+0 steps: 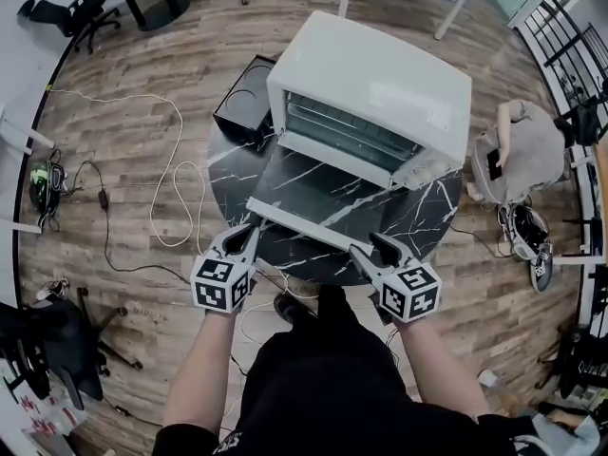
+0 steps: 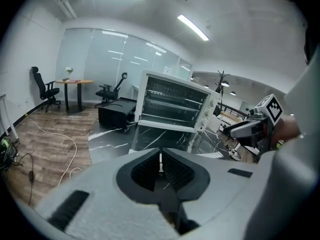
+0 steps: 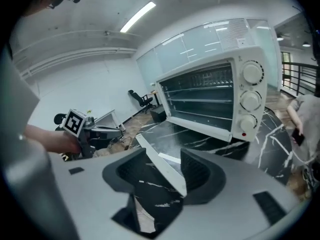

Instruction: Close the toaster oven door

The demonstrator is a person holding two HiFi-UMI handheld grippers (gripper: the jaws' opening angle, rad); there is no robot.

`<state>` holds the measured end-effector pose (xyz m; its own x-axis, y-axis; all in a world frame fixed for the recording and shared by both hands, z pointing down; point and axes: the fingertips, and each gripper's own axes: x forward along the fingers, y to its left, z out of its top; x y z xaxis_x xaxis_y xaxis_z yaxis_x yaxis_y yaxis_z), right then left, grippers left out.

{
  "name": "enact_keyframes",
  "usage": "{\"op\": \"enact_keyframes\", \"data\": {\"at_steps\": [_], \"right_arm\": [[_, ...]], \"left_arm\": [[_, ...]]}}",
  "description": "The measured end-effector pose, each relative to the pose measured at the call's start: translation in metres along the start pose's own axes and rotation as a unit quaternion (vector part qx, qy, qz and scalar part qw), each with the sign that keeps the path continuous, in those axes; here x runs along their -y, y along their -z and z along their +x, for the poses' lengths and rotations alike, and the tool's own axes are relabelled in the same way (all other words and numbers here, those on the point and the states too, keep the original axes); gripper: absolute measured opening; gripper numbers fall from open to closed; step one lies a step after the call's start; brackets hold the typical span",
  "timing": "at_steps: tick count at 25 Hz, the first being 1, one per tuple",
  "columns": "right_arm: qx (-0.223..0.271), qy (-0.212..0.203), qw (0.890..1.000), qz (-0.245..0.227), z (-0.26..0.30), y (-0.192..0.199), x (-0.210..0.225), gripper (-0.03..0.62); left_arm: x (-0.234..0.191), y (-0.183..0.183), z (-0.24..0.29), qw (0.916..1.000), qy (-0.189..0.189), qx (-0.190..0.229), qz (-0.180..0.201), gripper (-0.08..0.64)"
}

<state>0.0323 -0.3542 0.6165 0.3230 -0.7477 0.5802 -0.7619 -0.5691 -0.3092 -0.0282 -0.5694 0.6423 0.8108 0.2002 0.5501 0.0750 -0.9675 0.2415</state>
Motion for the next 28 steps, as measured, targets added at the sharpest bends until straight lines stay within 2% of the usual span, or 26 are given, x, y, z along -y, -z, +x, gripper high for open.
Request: {"op": "enact_keyframes", "data": {"at_steps": [5,9,11,15,21,28], "right_arm": [[-0.027,0.045,0.998,0.04,0.006,0.038,0.02,0.29],[-0.05,0.081,0.992,0.081,0.01,0.069,0.036,0.299],[-0.063,0.094,0.99,0.086,0.011,0.081,0.043,0.299],[-0.089,0.093,0.988,0.087,0.019,0.099,0.05,0.298],[-0.096,0.076,0.986,0.116,0.034,0.111,0.057,0.249],[-0.112,0.069,0.988,0.085,0.04,0.114,0.053,0.175]], "left_arm": [[-0.007,0.022,0.026,0.9992,0.016,-0.037,-0.002,0.057],[-0.02,0.032,0.041,0.9982,0.012,-0.057,-0.01,0.091],[-0.025,0.037,0.049,0.9974,0.013,-0.07,-0.013,0.106],[-0.034,0.045,0.063,0.9954,0.009,-0.095,-0.007,0.121],[-0.043,0.053,0.072,0.9946,-0.012,-0.103,0.004,0.144],[-0.044,0.05,0.069,0.9951,-0.019,-0.097,-0.005,0.149]]}}
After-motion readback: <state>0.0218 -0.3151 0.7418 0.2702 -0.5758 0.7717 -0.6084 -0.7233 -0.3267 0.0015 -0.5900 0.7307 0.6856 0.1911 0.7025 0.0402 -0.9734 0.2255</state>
